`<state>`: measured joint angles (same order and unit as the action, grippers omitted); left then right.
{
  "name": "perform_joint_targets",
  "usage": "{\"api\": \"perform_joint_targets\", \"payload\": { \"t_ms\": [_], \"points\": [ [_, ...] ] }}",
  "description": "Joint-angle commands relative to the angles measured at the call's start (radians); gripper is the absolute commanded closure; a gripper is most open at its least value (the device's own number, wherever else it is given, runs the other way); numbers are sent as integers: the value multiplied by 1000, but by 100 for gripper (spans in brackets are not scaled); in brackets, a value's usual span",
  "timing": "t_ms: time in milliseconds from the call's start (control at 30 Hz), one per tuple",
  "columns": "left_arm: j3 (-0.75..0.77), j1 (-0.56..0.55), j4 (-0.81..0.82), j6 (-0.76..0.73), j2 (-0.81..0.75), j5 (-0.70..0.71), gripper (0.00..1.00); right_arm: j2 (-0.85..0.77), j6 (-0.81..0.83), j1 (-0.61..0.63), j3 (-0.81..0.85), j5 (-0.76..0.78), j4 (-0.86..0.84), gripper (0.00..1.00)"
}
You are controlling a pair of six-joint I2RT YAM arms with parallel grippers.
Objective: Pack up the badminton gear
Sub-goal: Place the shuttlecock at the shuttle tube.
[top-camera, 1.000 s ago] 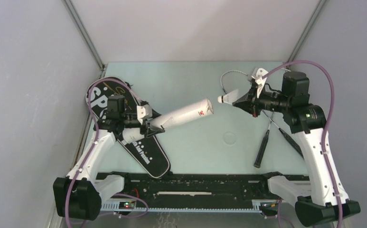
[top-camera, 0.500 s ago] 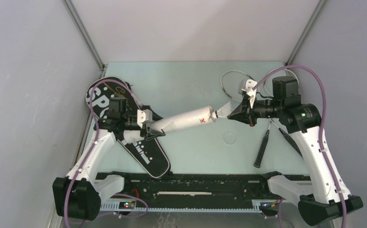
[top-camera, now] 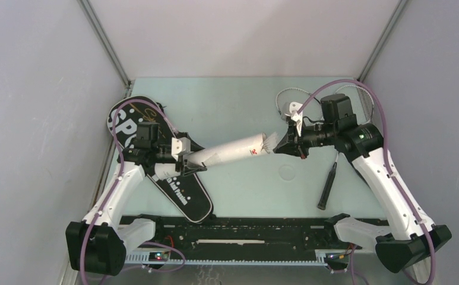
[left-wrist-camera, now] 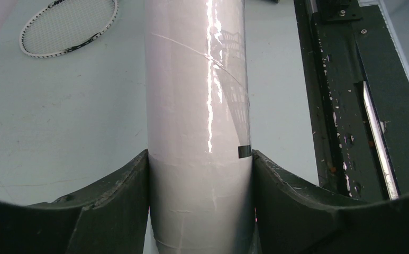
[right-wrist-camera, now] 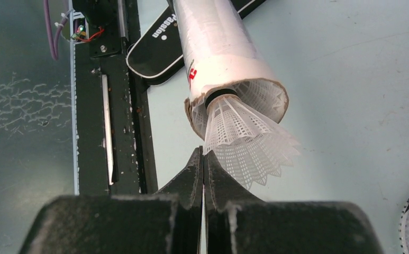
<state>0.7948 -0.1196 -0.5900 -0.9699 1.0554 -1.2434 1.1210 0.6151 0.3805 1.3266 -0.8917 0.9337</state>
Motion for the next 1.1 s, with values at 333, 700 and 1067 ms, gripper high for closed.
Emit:
{"api": "perform_joint_targets", "payload": {
  "t_ms": [333,700,1067],
  "points": [
    [76,-14,11,-24,-6,-64,61,58,-3,47,-7,-43,-57,65],
    [78,-14,12,-26,-5,-61,61,34,115,-31,-7,-203,27,25],
    [92,-14,12,-1,5,-58,62,24,139,-14,-29,-225,59,7]
  ]
}}
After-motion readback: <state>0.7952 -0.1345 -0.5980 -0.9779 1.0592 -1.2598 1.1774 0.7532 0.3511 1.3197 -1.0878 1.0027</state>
